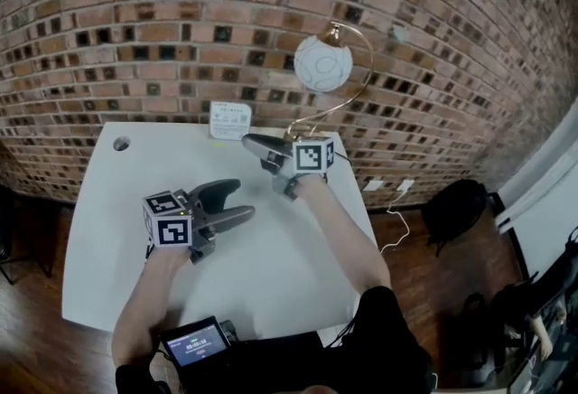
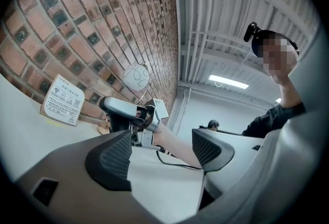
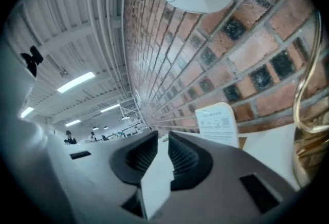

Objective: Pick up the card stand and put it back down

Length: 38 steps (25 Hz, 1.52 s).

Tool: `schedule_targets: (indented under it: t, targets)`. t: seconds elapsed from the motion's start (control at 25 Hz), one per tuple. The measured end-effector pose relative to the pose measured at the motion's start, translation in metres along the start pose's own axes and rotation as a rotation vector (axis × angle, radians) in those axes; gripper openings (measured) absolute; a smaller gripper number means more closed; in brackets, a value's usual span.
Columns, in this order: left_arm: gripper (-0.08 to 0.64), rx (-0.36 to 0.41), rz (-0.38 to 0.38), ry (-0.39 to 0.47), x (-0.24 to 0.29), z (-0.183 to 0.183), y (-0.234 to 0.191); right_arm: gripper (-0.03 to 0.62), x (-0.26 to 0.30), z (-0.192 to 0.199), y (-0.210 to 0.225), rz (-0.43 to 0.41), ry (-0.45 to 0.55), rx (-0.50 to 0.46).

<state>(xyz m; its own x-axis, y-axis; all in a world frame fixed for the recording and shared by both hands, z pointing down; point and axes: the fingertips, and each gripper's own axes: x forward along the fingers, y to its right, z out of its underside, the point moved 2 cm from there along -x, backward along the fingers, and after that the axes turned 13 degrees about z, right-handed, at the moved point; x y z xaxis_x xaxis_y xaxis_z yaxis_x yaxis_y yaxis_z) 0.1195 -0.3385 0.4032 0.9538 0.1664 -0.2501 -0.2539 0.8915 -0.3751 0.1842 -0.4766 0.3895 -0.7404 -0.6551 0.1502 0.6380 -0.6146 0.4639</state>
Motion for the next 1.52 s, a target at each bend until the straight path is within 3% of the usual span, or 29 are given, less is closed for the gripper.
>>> schedule_targets:
  t: [0.12,0.24,0.8,1.52]
  targets:
    - [0.362,0.002,0.006,0.004,0.009,-0.005,0.005,0.088,-0.008,-0.003,-0.027,-0.079,0.020,-0.008]
    - [0.362,0.021,0.021,-0.003,0.018,-0.012,0.016,0.078,-0.020,-0.006,-0.042,-0.099,0.039,-0.006]
    - [0.362,0.031,0.132,0.010,0.066,-0.017,0.071,0.040,-0.109,-0.025,-0.080,-0.087,0.179,-0.003]
    - [0.362,0.085,0.138,0.058,0.077,-0.002,0.150,0.034,-0.183,0.001,-0.171,-0.106,0.226,-0.132]
